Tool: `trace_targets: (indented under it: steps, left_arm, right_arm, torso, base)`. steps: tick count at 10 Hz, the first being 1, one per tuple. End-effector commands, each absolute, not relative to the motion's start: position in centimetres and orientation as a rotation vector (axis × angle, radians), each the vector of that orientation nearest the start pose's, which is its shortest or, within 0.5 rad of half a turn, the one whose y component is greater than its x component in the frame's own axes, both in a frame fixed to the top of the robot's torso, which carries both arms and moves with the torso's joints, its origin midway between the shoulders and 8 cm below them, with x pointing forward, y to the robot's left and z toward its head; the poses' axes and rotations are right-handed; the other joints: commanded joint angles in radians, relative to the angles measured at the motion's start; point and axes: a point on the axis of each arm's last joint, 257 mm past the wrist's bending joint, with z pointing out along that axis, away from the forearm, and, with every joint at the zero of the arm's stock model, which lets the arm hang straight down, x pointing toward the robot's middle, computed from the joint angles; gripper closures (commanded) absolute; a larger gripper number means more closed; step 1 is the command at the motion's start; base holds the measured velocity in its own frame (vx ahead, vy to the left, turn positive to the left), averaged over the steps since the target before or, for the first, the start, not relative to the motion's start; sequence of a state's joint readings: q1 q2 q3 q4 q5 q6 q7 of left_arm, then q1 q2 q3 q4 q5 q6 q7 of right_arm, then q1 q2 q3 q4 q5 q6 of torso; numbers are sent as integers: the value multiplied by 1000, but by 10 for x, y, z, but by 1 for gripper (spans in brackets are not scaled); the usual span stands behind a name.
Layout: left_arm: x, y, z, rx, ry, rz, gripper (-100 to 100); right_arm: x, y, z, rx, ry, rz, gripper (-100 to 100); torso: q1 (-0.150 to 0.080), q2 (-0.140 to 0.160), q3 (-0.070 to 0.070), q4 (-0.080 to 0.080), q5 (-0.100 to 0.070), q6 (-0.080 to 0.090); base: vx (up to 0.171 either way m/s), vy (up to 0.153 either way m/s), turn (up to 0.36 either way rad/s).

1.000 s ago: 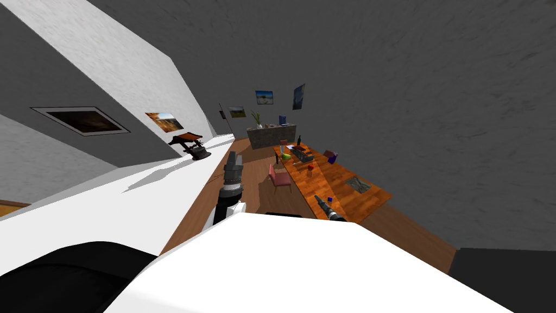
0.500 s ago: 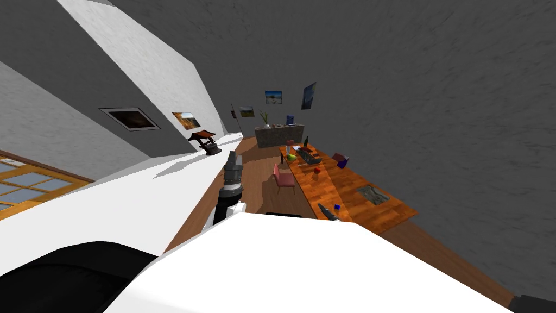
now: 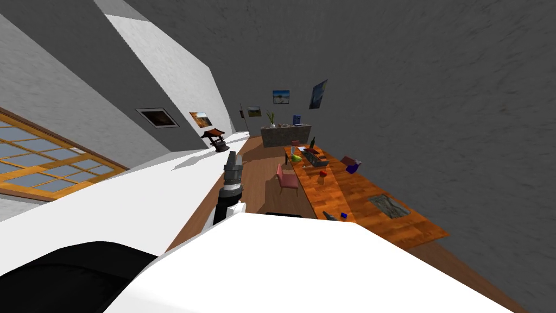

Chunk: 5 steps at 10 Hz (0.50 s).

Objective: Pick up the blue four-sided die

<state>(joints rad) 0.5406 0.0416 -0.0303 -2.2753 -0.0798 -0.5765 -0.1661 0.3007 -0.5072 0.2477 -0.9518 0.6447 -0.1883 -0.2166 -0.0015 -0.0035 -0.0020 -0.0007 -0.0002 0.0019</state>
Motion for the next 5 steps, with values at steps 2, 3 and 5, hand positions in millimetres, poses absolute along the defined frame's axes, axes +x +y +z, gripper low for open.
trace_targets:
  steps: [2, 3, 5]
  left_arm:
    - [332, 256, 22, -485, 704, -1128, 0]
    - [332, 256, 22, -485, 704, -1128, 0]
    - [332, 256, 22, -485, 704, -1128, 0]
  right_arm:
    - [215, -428, -588, 778, 2385, 202, -100]
    - [207, -433, -592, 790, 2397, 185, -100]
    - [179, -462, -603, 744, 2478, 66, -100]
  torso:
    - [0, 0, 0, 0, 0, -1]
    - [0, 0, 0, 0, 0, 0]
    - [1, 1, 0, 0, 0, -1]
  base:
    - [31, -23, 182]
    - [9, -11, -26]
    - [27, -18, 283]
